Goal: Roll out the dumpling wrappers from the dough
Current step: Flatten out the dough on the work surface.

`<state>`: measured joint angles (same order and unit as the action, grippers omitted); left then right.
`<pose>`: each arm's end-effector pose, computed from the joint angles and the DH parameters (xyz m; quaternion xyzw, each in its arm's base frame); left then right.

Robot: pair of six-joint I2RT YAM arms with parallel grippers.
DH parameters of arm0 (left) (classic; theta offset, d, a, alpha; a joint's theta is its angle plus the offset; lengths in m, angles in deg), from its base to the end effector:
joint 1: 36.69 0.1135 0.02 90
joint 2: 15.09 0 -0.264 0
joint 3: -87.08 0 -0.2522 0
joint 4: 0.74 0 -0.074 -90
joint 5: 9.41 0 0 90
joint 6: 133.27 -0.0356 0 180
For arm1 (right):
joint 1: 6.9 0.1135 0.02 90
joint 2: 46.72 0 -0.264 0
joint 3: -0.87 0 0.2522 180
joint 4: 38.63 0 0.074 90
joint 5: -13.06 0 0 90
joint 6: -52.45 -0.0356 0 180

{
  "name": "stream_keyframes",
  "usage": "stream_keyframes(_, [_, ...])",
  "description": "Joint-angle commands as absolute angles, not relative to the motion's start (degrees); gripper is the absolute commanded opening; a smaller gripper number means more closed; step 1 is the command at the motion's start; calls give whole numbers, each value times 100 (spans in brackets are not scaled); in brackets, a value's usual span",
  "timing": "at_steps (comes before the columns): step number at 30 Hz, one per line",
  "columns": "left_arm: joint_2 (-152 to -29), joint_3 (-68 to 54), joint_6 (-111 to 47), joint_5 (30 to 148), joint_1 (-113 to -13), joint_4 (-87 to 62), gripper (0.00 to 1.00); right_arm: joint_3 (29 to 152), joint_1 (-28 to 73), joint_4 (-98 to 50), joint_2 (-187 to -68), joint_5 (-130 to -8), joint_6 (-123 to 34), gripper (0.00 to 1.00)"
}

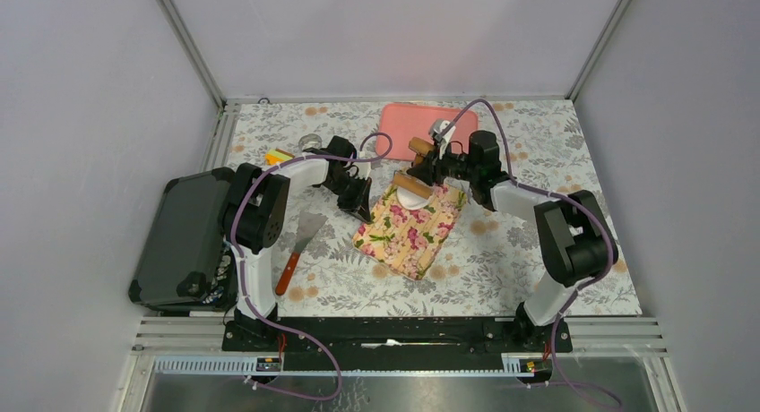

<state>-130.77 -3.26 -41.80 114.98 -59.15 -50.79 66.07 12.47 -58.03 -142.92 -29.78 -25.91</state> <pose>0.3490 -0.1660 0.1405 0.2080 0.9259 -0.3111 0.0525 0.3318 0.1443 0.2263 -0.4335 0.6168 0.3483 0.5570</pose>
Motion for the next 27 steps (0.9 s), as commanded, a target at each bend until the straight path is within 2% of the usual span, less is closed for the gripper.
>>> stream_keyframes(1, [-13366, -419, -4468, 11028, -5875, -5310, 0, 6987, 1191, -6979, -14711, -3651, -3462, 0])
stream_keyframes(8, [-13348, -435, -4455, 11021, -5866, -5291, 0, 7110, 1201, -5748, -15130, -4217, -2742, 0])
stream_keyframes(13, [-13347, -438, -4425, 11009, -5858, -5269, 0, 6894, 1265, -5063, -15101, -3934, -3121, 0])
stream_keyframes(27, [-13352, -445, -4341, 10932, -5831, -5230, 0, 5826, 1701, -4962, -14920, -4212, -3246, 0])
